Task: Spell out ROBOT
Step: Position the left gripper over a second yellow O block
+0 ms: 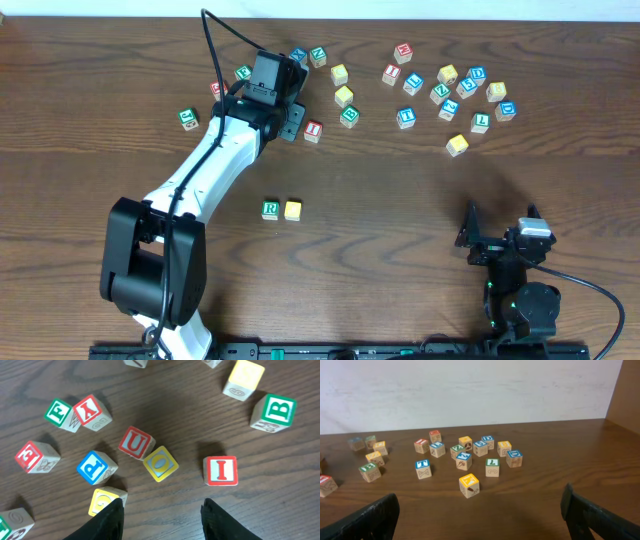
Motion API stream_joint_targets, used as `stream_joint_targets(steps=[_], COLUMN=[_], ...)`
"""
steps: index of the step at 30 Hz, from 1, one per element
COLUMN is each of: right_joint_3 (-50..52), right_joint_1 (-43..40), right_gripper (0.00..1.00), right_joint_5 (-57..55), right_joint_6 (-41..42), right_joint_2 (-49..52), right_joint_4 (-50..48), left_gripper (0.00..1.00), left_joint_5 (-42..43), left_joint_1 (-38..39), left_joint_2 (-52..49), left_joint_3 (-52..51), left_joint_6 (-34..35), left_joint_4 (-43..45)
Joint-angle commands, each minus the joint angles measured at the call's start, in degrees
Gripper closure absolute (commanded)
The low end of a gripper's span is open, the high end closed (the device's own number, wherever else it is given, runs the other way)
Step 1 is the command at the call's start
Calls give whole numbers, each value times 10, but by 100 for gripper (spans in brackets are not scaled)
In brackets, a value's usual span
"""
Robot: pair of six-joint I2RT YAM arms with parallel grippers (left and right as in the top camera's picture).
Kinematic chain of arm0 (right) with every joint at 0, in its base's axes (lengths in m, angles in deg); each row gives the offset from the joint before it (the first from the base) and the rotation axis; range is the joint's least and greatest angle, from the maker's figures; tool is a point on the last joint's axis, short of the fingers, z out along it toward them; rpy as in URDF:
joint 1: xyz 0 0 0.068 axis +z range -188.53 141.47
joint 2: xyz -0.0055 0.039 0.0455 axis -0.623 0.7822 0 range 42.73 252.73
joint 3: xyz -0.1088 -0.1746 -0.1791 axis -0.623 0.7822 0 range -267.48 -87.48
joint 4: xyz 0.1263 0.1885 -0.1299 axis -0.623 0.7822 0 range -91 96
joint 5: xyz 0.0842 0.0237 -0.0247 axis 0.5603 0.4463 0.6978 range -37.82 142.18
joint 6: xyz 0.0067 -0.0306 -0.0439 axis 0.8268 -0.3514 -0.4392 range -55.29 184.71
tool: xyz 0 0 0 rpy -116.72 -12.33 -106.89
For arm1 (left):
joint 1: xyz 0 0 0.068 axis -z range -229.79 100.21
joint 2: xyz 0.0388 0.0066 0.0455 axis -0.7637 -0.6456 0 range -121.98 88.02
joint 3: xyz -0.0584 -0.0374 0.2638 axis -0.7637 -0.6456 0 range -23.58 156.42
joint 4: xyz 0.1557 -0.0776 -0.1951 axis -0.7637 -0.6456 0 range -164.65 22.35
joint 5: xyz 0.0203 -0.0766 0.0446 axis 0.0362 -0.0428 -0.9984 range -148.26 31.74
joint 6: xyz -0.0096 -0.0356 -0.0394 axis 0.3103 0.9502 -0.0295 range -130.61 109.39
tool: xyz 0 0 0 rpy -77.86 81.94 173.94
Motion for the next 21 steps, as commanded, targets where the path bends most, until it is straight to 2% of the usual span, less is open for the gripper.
stream_joint_targets(steps=[1, 4, 6, 8, 12, 21], right_joint_3=[1, 1, 1, 1, 1, 1], right_joint_1=[-5, -5, -5, -5, -5, -5], right_gripper=[1, 1, 1, 1, 1, 1], right_joint_5=[2, 2, 2, 2, 2, 2], right_joint_6=[-7, -7, -7, -7, -7, -7], right_joint_2=[-4, -4, -4, -4, -4, -4], right_joint_4=[2, 2, 2, 2, 2, 2], left_gripper=[51, 52, 60, 64, 63, 62], left_joint_5=[12, 8, 6, 5, 6, 5], left_joint_1=[-1, -1, -1, -1, -1, -1], left_joint_2=[-2, -2, -2, -2, -2, -3], left_joint_3=[13, 13, 13, 13, 13, 13], left_joint_6=[-19, 4, 48, 99, 163, 179], left_joint_4=[0, 2, 7, 15, 27, 29])
